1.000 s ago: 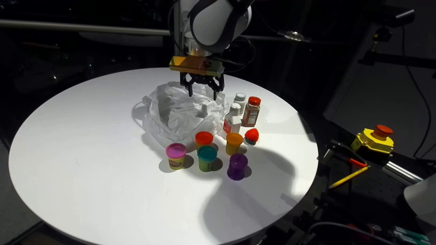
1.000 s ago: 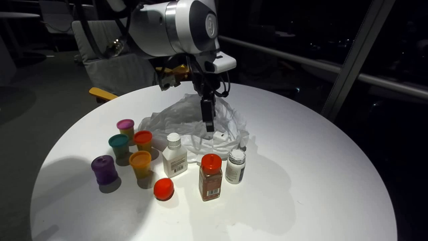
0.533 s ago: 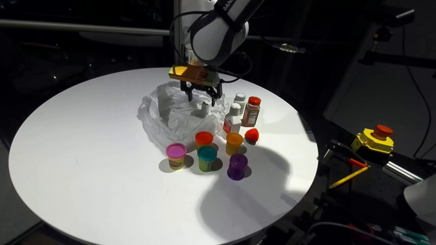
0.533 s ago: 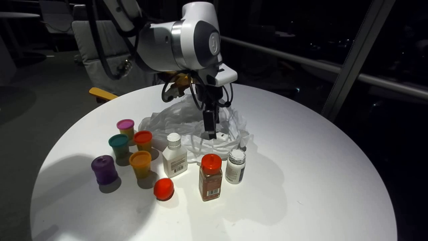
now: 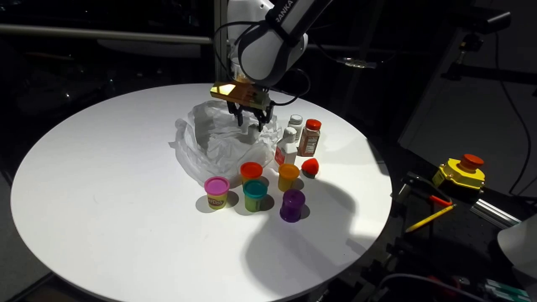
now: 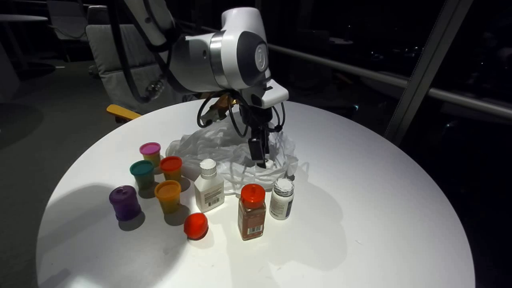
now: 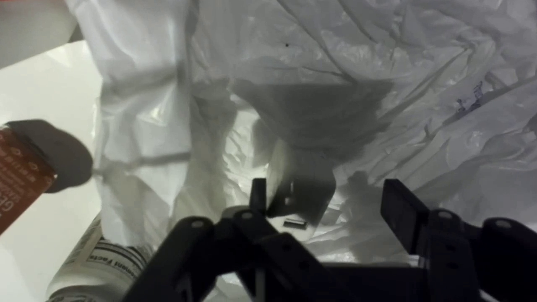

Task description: Remove the objects in the plastic and put them on the table.

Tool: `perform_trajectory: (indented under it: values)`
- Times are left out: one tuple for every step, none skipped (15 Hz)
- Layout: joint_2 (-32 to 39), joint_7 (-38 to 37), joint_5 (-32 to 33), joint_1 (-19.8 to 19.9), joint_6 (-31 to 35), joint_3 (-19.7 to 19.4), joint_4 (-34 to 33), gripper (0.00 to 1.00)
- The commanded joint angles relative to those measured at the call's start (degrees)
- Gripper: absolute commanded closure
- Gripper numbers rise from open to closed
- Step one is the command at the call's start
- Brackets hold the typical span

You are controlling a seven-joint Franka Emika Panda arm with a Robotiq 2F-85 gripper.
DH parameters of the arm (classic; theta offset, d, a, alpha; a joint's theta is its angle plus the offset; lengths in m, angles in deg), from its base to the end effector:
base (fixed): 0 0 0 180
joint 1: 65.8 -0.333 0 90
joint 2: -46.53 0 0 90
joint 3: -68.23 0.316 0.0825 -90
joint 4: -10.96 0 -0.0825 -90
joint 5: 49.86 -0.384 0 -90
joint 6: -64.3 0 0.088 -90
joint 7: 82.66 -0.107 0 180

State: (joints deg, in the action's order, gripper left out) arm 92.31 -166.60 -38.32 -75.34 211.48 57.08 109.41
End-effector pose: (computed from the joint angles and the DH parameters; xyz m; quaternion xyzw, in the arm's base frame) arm 0.6709 -0.0043 0.1362 0.8001 -0.5859 0.1036 0.0757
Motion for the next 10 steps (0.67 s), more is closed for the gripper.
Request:
perform_trajectory:
  values:
    - [0.62,-0.65,-1.62,-0.83,1.72,-1.10,-0.27,0.58]
    - [0.16,-0.74,-1.69,-0.86,1.88,-1.05,0.36,0.66]
    - [-0.34,-0.89,-1.79,-0.90,1.90,-1.05,0.96,0.73]
    - [-1.63,-0.96,-1.86,-1.06,1.86,-1.05,2.25,0.80]
    - [-2.79,-0.96,-1.89,-1.24,1.73,-1.05,3.35,0.89]
    - [-4.91,-0.68,-1.99,-1.52,1.73,-0.86,5.30,0.92]
    - [-7.01,-0.95,-1.61,-2.27,1.97,-1.10,7.20,0.92]
    - [-9.40,-1.12,-1.00,-3.12,2.26,-1.31,9.42,0.92]
    - [-12.35,-2.08,0.56,-4.96,2.22,-2.41,11.73,0.92]
    - [-14.57,-2.39,1.80,-6.22,1.97,-2.97,13.26,0.92]
